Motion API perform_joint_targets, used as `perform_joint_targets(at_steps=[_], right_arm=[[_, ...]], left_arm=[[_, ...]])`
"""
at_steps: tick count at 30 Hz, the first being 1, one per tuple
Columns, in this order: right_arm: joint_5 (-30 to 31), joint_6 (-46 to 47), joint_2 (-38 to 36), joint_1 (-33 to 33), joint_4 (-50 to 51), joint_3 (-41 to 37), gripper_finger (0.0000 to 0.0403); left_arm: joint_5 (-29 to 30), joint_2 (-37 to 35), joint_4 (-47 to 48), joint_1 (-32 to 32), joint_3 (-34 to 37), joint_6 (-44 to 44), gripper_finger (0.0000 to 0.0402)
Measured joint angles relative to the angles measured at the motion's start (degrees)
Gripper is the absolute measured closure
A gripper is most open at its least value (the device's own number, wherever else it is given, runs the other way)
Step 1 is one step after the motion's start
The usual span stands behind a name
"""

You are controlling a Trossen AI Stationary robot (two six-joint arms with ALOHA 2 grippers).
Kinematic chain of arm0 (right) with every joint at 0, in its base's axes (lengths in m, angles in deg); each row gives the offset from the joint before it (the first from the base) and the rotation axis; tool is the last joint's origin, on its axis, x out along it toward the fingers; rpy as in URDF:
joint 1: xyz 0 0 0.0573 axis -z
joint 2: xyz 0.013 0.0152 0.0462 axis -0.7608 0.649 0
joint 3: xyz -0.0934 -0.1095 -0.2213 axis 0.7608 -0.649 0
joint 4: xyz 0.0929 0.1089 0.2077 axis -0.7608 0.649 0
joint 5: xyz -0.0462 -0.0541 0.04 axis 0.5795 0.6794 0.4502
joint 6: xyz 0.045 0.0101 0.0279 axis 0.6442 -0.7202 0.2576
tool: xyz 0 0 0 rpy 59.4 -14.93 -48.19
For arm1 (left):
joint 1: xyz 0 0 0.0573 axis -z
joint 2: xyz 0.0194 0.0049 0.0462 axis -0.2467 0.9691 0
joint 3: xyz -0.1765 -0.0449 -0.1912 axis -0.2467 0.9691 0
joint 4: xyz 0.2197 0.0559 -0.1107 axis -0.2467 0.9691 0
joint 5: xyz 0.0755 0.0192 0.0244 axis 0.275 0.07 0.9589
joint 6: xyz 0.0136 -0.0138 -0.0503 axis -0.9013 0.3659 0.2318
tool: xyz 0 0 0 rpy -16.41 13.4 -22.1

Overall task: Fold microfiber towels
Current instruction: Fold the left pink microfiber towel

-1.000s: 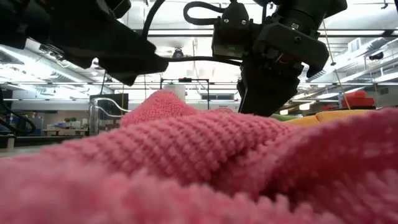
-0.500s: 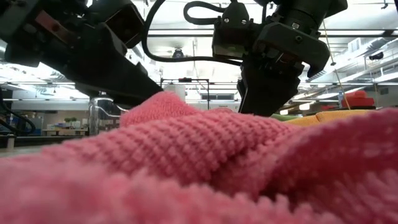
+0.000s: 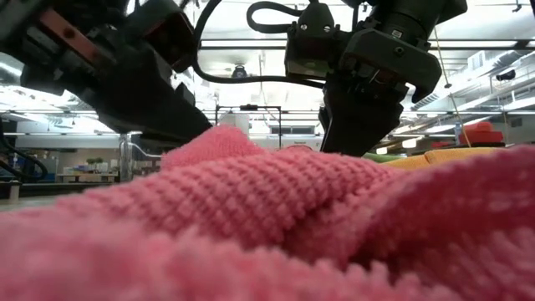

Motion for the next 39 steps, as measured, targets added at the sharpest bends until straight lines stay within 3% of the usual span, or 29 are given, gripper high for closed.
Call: perform_joint_targets(at_steps=[2, 10, 24, 34, 39], right_arm=[[0.00, 0.01, 0.00, 0.00, 0.03, 0.00, 0.0270], [0.70, 0.28, 0.00, 0.02, 2.44, 0.00, 0.0270], [3.41, 0.17, -2.06, 0.02, 4.89, 2.25, 0.0270], [2.56, -9.84, 0.31, -3.75, -24.63, 0.24, 0.0270], [2.98, -8.52, 4.48, -5.09, -34.43, -1.95, 0.0270]], left_arm=[[0.06, 0.00, 1.30, -0.25, 0.00, -0.88, 0.0391], [7.04, -0.02, 8.70, -0.74, 0.00, -5.16, 0.0395], [7.00, -0.04, 11.81, -0.25, -0.02, -5.14, 0.0388], [7.04, -0.04, 13.49, -0.29, -0.01, -3.81, 0.0396], [7.10, -0.04, 14.19, -0.29, -0.04, -2.39, 0.0379]])
